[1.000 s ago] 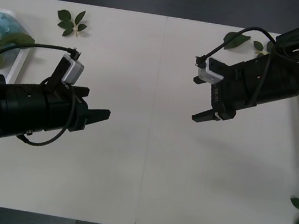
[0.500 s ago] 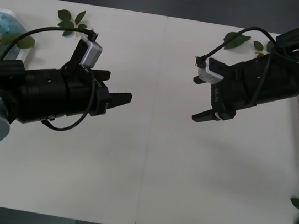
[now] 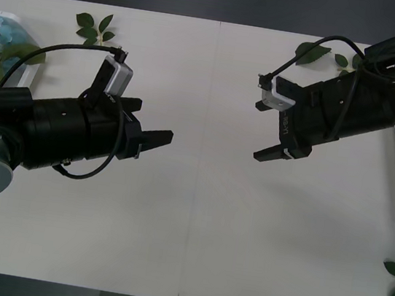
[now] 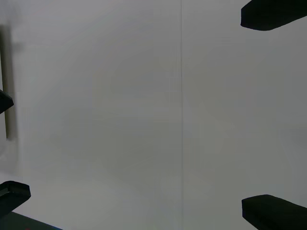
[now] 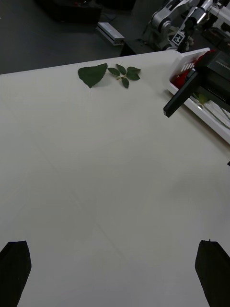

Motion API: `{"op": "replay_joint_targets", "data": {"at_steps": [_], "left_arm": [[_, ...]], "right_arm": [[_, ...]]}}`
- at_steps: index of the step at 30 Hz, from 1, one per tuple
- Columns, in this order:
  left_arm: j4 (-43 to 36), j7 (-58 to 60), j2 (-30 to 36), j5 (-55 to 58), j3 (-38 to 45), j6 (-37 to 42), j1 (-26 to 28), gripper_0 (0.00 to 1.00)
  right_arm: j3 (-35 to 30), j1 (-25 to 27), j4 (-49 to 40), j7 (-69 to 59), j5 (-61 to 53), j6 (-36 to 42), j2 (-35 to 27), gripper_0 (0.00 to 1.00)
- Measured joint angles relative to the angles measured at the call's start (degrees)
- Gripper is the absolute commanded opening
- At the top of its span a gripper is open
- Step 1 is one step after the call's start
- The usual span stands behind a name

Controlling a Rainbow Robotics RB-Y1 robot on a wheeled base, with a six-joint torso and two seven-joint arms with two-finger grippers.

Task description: Put the red flowers into the right box and the blue flowers into the left box

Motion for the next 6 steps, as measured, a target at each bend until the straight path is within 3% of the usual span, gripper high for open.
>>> {"op": "replay_joint_targets", "data": {"at_steps": [6], "left_arm": [[0.0, 0.0, 0.0, 0.0, 0.0, 0.0, 0.0, 1.0]], "right_arm": [[0.0, 0.0, 0.0, 0.0, 0.0, 0.0, 0.0, 1.0]]}}
